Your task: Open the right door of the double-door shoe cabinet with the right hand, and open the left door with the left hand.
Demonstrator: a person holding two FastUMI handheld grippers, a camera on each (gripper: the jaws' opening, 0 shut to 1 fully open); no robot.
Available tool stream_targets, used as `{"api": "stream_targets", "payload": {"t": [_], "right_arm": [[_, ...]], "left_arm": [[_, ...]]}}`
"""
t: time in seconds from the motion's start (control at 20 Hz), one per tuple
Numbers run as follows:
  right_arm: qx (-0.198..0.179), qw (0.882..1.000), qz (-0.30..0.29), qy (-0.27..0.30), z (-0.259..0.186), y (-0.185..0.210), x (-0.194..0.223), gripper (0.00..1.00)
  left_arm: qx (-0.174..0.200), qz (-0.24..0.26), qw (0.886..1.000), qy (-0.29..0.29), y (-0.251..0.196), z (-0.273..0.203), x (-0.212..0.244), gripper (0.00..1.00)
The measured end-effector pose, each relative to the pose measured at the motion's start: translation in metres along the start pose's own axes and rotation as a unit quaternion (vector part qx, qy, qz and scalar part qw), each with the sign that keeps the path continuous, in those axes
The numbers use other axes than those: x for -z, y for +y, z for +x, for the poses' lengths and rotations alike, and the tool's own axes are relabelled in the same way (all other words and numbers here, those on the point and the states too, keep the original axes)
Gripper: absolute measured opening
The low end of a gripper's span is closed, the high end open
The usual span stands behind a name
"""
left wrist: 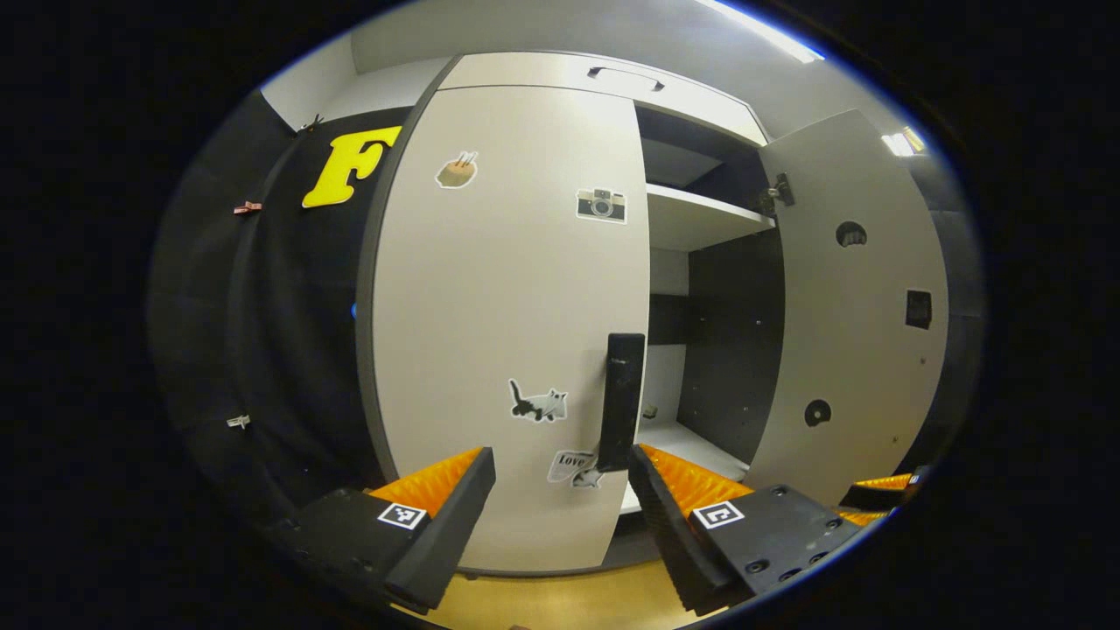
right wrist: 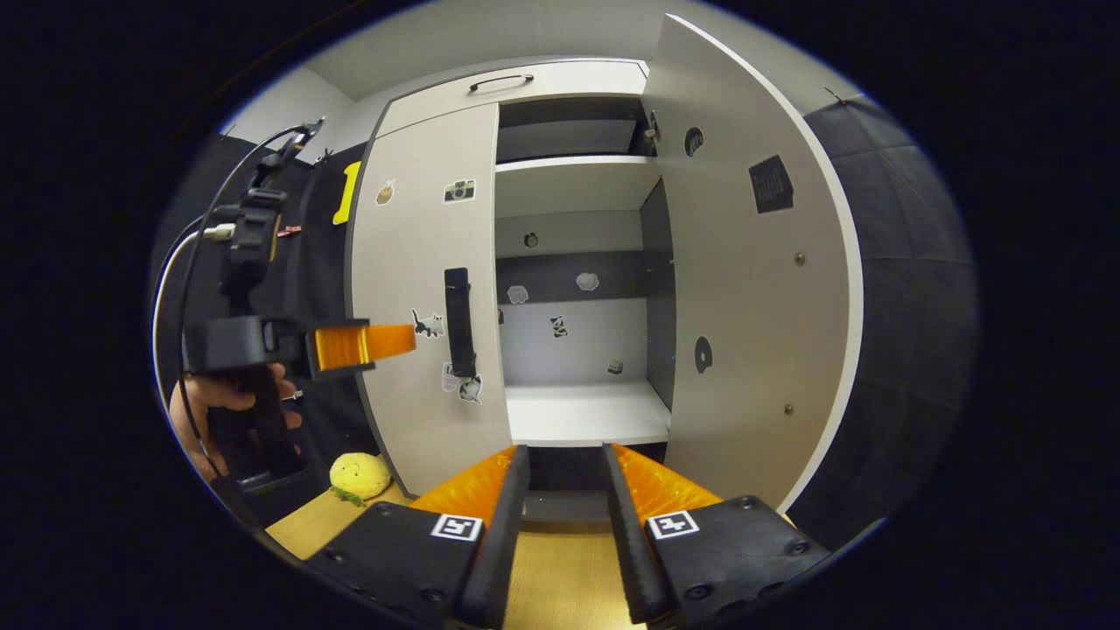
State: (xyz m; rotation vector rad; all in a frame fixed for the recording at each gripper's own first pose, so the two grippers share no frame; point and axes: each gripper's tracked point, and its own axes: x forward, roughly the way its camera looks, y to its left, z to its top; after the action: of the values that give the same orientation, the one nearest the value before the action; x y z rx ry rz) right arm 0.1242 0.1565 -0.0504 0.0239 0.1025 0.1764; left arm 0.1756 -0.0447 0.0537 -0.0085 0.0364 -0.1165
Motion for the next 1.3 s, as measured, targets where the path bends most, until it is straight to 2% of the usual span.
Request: {"api": "stream_targets", "payload": {"t": [0.05,0.1,0.15,0.2,0.4,0.65,0.7,0.85,1.0,1.2,1.3], "right_arm": [[-0.008,1.0,0.002,0.008,0.003,-0.001,0.008,0.61],[-0.018,1.0,0.004,0.018,0.003,-0.002,0.016,0.76],[-0.025,0.999,0.004,0.025,0.005,-0.003,0.023,0.84],[-0.028,0.999,0.004,0.028,0.001,-0.006,0.028,1.0],[-0.061,0.997,0.004,0.038,-0.002,0.0,0.043,0.98],[-0.103,0.994,-0.028,0.034,-0.01,0.009,0.049,0.98],[-0.105,0.994,-0.027,0.035,-0.01,0.007,0.05,0.99],[-0.108,0.993,-0.016,0.042,-0.008,0.003,0.054,0.99],[-0.103,0.994,-0.014,0.044,-0.009,-0.003,0.058,0.99],[-0.097,0.994,0.005,0.056,-0.01,-0.011,0.062,0.99],[-0.09,0.994,0.015,0.062,-0.009,-0.015,0.064,0.99]], "left_arm": [[-0.002,-0.005,1.0,0.0,-0.005,0.011,-0.002,0.95],[-0.002,-0.01,1.0,0.001,-0.01,0.021,-0.003,0.95],[-0.003,-0.016,1.0,0.003,-0.015,0.032,-0.003,0.94],[-0.006,-0.02,1.0,0.004,-0.018,0.042,-0.003,0.93],[-0.022,-0.017,1.0,0.014,-0.024,0.071,-0.001,0.82],[-0.041,-0.029,0.999,0.006,-0.028,0.086,-0.003,0.59],[-0.042,-0.034,0.999,0.002,-0.03,0.087,-0.003,0.58],[-0.05,-0.025,0.998,0.003,-0.034,0.089,0.0,0.39],[-0.054,0.002,0.999,0.003,-0.033,0.09,0.001,0.36],[-0.038,-0.013,0.999,0.009,-0.034,0.089,0.006,0.32],[-0.043,-0.016,0.999,0.007,-0.034,0.086,0.006,0.26]]}}
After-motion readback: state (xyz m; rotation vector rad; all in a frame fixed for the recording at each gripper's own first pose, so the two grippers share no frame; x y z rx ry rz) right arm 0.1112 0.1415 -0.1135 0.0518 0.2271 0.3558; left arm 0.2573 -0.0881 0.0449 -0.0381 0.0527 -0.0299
